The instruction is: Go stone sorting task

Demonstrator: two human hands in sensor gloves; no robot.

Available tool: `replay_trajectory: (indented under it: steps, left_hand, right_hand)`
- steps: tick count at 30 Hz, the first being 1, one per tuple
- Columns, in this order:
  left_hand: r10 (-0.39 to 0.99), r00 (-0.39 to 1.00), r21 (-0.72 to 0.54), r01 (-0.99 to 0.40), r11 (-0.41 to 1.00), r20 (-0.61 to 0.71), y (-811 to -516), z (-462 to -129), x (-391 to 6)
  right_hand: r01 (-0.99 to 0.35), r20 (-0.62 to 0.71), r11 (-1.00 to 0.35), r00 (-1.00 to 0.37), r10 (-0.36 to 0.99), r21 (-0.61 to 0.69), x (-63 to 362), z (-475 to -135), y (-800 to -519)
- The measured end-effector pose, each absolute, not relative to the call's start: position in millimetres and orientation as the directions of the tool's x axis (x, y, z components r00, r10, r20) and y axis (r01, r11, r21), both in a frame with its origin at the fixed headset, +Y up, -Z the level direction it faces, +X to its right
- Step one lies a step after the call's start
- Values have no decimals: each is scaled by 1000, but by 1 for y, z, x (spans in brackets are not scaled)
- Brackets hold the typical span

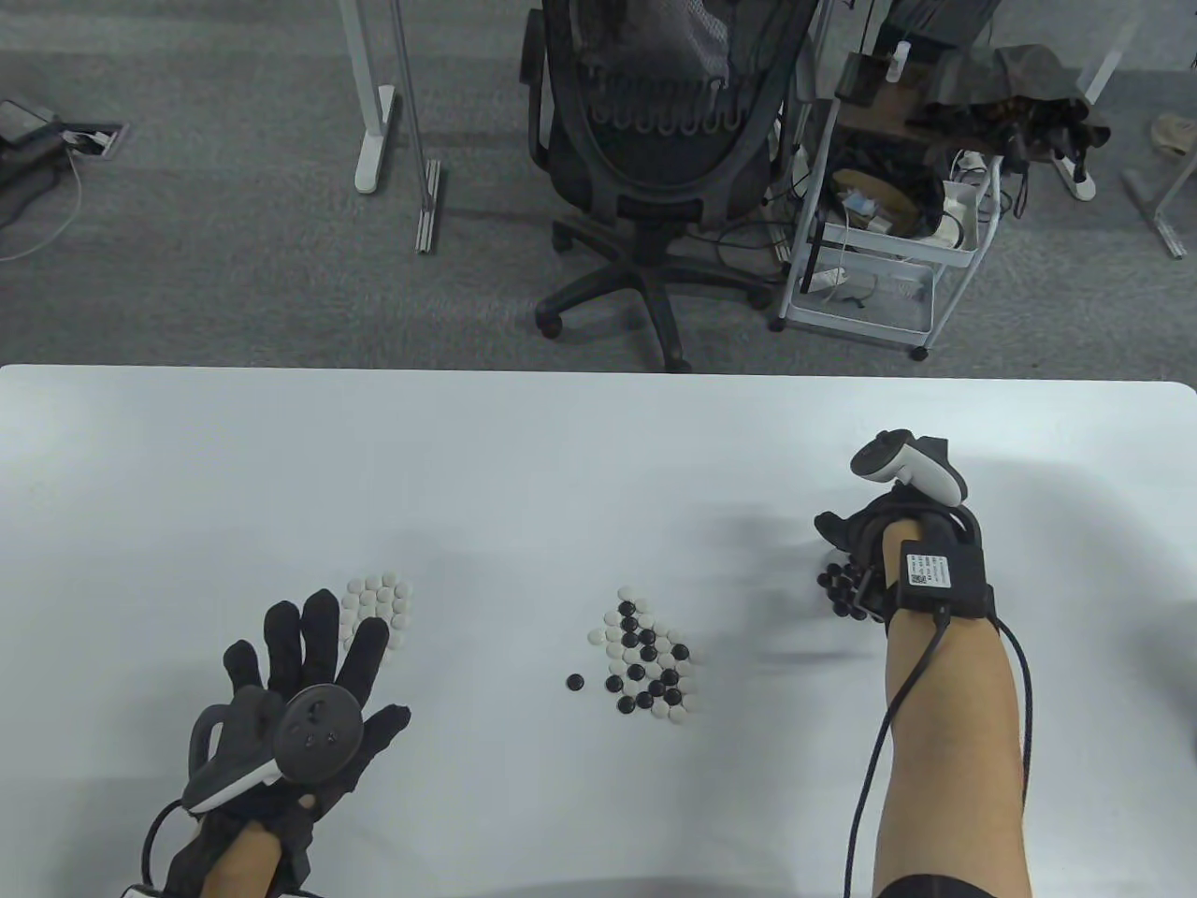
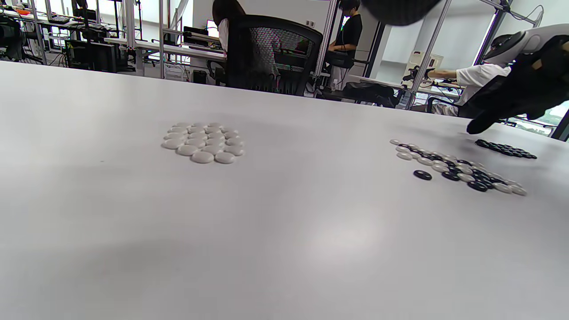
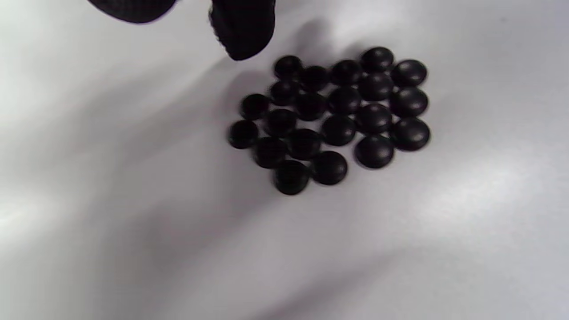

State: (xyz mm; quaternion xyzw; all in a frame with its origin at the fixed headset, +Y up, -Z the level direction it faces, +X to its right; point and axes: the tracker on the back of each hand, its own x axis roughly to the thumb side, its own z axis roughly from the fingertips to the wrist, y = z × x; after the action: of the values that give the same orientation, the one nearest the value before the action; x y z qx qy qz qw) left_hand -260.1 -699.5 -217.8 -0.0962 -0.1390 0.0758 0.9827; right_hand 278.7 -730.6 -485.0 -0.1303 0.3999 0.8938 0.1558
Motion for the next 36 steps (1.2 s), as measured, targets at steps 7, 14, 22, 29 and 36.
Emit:
replay_trajectory:
  steps: [7,14,22,29,36]
  left_hand:
    - [172,951,-215,-117,969,258,-701,-218,-260]
    - [171,952,-210,-118,970,256,-700,-217,-260]
    - [167,952,-206,-115,972,258,-700,-217,-260]
    - [170,951,-196,-121,973,256,-699,-216,-260]
    - [165,953,-197,-115,974,255,-699,-215,-259]
  right_hand:
    - [-123,84,-630,-954,289,767,177,-454,-705]
    - [249,528,-630,-794,302,736,70,-374,-714]
    - [375,613,-583,-738,283,721,19,-356,-745]
    - [309,567,-633,-783,255,710,0,-391,-760]
    - [145,310,-672,-942,132,726,38,-471,-756]
